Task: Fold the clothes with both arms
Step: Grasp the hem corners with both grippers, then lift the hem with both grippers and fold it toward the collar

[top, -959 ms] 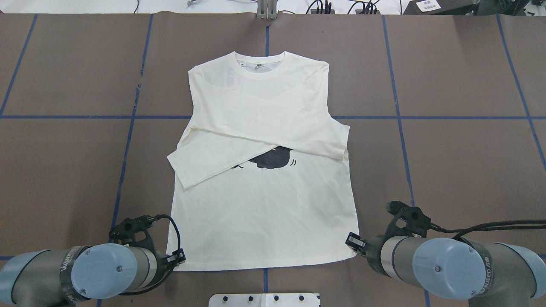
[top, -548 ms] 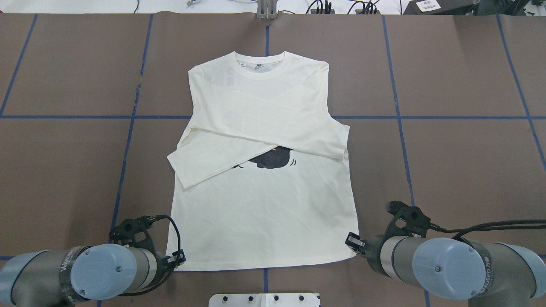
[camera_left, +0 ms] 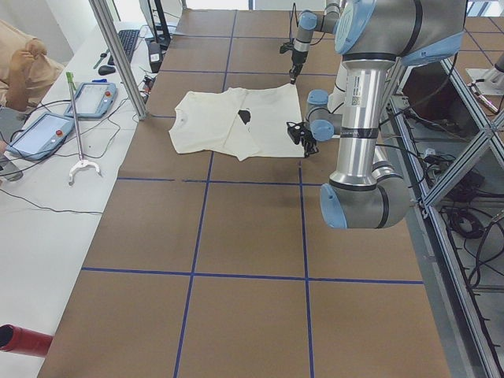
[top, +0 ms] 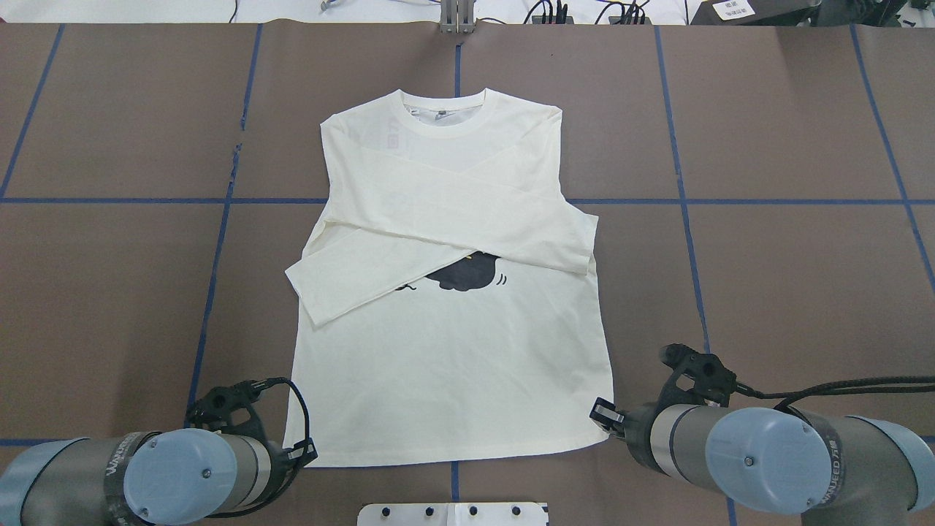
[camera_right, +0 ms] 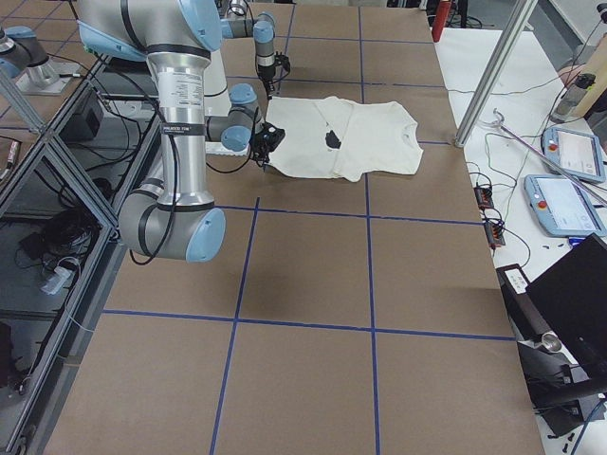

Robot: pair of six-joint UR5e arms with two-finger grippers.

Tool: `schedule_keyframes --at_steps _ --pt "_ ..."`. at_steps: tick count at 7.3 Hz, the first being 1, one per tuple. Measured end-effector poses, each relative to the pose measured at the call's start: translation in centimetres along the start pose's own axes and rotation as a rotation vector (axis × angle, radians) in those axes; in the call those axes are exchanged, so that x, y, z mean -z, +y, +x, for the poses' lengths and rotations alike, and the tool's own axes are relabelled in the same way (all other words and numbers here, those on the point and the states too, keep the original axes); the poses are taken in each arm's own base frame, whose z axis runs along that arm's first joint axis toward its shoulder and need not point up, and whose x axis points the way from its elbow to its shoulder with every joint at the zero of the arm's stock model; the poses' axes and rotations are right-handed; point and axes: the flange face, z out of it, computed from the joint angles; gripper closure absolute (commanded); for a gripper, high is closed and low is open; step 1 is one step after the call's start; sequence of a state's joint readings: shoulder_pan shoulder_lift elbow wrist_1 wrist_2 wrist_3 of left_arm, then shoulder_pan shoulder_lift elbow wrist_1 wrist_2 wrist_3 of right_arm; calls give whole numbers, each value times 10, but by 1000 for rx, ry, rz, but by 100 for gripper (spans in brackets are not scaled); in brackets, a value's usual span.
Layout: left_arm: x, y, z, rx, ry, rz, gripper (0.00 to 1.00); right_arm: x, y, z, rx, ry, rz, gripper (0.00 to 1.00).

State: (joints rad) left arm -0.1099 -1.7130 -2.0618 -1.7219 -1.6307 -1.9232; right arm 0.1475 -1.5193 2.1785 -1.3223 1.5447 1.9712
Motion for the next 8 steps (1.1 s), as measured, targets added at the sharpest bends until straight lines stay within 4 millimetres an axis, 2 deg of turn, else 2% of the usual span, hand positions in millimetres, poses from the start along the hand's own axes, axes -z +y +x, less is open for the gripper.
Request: schedule_keyframes --at_steps 1,2,3,5,6,7,8 --pt "9 1 1 1 5 -2 100 4 0 0 -1 -5 -1 100" --pt "31 4 3 1 12 -8 100 13 1 3 2 -11 -10 100" --pt "53 6 4 0 19 -17 100 24 9 11 13 -10 -28 100" --pt "77 8 5 0 35 -34 100 42 26 22 37 -13 -69 100" --pt "85 8 8 -2 49 -41 100 49 23 20 32 -25 -67 100" --pt "94 -1 13 7 71 -36 100 55 8 14 13 -43 -44 100" --pt "109 -23 24 19 112 -9 100 61 -13 7 -9 -65 -9 100"
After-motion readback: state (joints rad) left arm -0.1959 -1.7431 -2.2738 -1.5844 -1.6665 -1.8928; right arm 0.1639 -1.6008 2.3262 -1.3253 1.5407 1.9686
